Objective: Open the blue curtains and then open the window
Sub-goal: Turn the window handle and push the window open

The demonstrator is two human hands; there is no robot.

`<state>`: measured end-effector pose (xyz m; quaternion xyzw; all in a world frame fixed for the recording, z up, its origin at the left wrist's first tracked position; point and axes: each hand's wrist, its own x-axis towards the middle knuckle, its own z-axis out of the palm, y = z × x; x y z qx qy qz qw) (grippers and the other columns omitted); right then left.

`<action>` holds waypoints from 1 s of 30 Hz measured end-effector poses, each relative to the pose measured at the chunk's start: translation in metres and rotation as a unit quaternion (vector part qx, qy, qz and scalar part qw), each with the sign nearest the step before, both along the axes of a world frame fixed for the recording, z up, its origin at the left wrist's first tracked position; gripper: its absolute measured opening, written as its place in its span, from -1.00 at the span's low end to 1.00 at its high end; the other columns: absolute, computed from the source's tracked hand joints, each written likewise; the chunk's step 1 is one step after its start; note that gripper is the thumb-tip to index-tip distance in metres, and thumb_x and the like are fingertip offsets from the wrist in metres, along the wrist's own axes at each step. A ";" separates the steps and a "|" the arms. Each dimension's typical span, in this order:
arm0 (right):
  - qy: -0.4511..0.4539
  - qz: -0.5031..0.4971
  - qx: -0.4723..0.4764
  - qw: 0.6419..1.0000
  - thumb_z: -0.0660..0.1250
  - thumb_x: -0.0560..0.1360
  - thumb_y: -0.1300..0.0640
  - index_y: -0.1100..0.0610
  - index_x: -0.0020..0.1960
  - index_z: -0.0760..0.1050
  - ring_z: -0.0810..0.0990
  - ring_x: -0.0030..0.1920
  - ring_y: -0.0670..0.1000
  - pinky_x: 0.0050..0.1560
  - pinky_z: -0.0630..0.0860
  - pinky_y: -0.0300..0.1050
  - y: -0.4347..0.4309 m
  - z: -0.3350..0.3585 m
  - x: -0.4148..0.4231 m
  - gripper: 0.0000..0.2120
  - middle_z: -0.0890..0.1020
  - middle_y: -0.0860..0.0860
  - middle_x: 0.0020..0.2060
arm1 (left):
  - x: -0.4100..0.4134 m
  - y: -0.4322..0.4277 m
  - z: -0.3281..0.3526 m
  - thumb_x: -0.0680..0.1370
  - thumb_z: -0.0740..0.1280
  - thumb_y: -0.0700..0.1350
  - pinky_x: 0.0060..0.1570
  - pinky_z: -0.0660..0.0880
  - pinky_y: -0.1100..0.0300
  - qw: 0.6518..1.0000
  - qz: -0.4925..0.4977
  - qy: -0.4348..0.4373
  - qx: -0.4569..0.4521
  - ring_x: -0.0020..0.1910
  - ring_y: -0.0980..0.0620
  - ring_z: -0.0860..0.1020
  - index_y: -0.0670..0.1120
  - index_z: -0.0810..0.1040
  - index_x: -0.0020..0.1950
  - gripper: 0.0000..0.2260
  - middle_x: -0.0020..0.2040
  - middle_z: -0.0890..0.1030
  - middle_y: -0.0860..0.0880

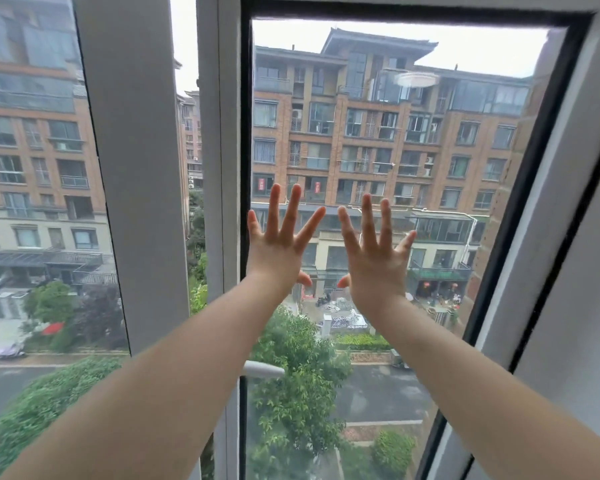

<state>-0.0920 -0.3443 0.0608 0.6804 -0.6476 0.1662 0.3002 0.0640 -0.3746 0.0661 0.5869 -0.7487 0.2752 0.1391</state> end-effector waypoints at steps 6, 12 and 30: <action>-0.007 -0.014 0.044 0.999 0.35 0.46 0.06 -0.01 0.29 -0.68 -0.64 0.29 0.20 0.26 -0.19 0.51 -0.006 0.008 0.005 0.11 -0.63 0.10 0.30 | -0.003 -0.009 0.006 0.30 0.24 0.44 0.35 -0.04 -0.37 1.000 0.019 0.000 0.018 0.35 -0.31 -0.49 0.06 -0.67 0.25 0.11 0.30 -0.62 -0.18; 0.047 -0.013 0.058 0.997 0.28 0.50 0.10 0.03 0.40 -0.53 -0.39 0.45 0.21 0.34 -0.22 0.42 0.016 0.022 -0.023 -0.03 -0.55 0.12 0.35 | -0.012 0.009 -0.003 0.44 0.37 0.15 0.36 -0.02 -0.39 0.989 -0.047 0.134 0.038 0.39 -0.18 -0.47 0.16 -0.50 0.36 0.00 0.38 -0.54 -0.08; 0.061 -0.088 0.077 0.991 0.41 0.42 0.06 0.03 0.26 -0.73 -0.58 0.31 0.28 0.25 -0.18 0.53 0.001 0.007 -0.028 0.20 -0.68 0.16 0.24 | -0.041 -0.008 -0.018 0.29 0.39 0.32 0.29 0.12 -0.42 0.965 -0.029 0.259 0.041 0.33 -0.29 -0.49 0.11 -0.52 0.39 0.14 0.33 -0.58 -0.18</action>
